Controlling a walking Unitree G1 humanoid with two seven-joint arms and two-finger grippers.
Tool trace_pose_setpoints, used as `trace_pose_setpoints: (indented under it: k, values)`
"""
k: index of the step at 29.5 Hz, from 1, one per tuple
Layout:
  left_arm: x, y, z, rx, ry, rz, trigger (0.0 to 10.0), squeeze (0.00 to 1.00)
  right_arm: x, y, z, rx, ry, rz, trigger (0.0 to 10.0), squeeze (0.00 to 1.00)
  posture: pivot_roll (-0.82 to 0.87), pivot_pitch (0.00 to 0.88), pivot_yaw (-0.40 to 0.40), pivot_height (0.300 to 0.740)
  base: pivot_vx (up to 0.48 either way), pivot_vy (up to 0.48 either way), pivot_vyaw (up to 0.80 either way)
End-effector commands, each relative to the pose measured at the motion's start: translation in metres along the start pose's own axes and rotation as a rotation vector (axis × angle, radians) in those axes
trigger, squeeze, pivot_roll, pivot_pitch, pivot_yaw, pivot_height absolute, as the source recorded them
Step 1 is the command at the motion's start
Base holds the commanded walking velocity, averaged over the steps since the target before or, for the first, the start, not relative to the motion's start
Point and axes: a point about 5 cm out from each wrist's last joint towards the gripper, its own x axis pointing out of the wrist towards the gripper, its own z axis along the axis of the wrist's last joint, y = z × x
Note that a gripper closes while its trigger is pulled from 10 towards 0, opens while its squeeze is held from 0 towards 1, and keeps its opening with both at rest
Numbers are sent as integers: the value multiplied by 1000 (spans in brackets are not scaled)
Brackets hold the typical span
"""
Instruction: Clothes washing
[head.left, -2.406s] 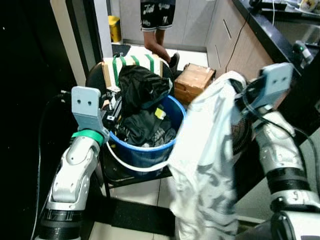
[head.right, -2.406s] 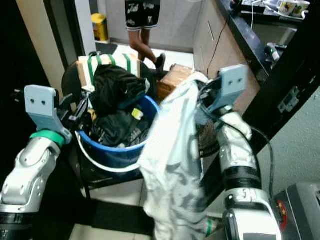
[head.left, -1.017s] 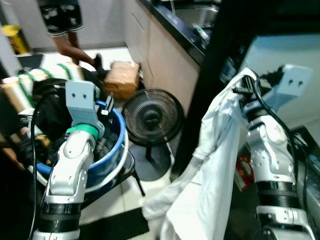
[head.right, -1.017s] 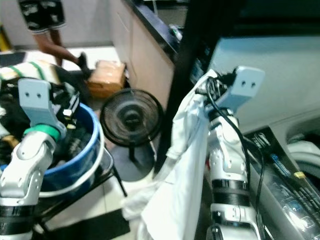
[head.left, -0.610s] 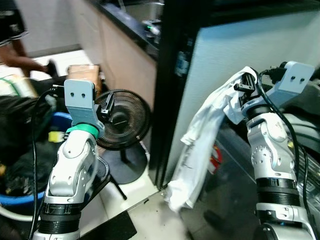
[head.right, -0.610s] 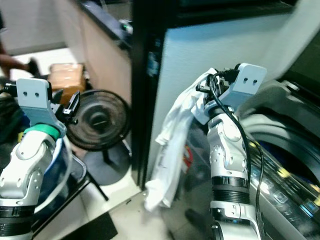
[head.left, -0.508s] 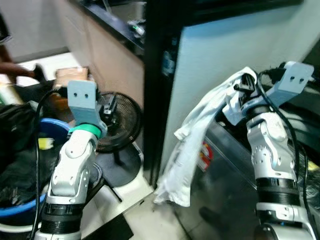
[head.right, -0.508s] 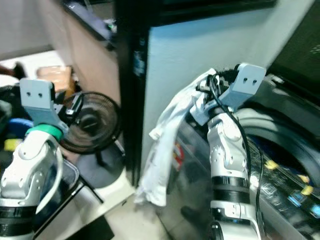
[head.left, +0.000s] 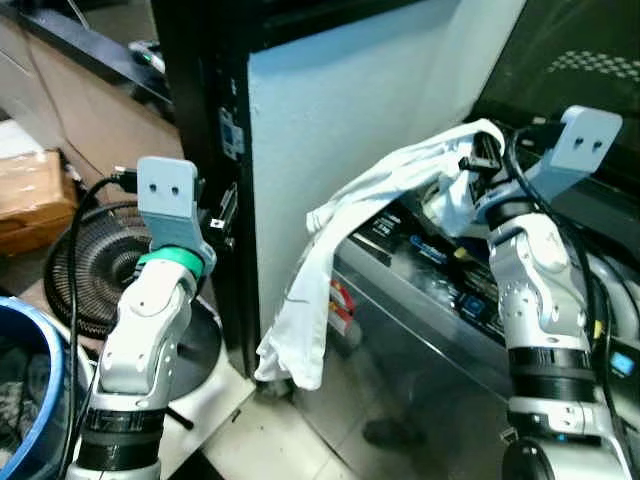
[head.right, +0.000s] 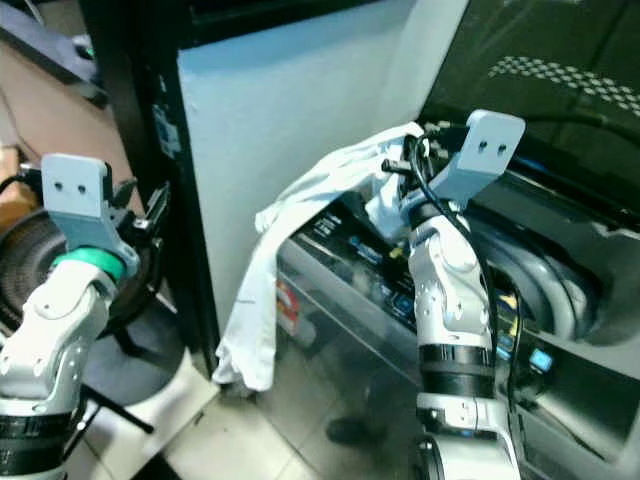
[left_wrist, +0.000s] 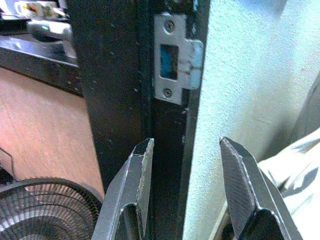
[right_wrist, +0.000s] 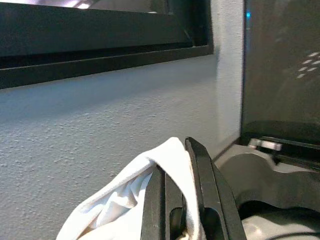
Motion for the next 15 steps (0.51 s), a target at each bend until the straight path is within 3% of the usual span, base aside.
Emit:
trace_pose_setpoints:
  k: [1,5,6,7,9,10,11,13,15]
  values:
    - [-1,-2,-2,-9,10,-12,10000,0,3,-4,12,3,-39,-8,10000,0,43,52,-8,740,0,0,-800]
    - [0,-2,-1,-9,11,-14,10000,0,18,-1,31,-40,-82,31,10000,0,43,52,-8,740,0,0,-800]
    - [0,-2,0,-2,9,-22,10000,0,48,-9,117,-15,-337,-1,10000,0,53,59,-4,740,0,0,-800]
    - [0,-2,0,-2,9,-22,10000,0,48,-9,117,-15,-337,-1,10000,0,53,59,-4,740,0,0,-800]
    - [0,-1,0,0,11,-21,10000,0,54,-16,192,7,-563,-11,10000,0,45,60,-1,740,0,0,-800]
    - [0,-1,0,0,11,-21,10000,0,54,-16,192,7,-563,-11,10000,0,45,60,-1,740,0,0,-800]
    - [-1,0,-1,-1,15,-18,10000,0,54,-16,215,-25,-625,1,10000,0,45,60,-1,740,0,0,-800]
    - [-2,-1,-2,-1,19,-18,10000,0,54,-14,224,-67,-640,22,10000,0,45,60,-1,740,0,0,-800]
    - [-2,-2,-3,-2,22,-20,10000,0,57,-10,216,-100,-606,52,10000,0,45,60,-1,740,0,0,-800]
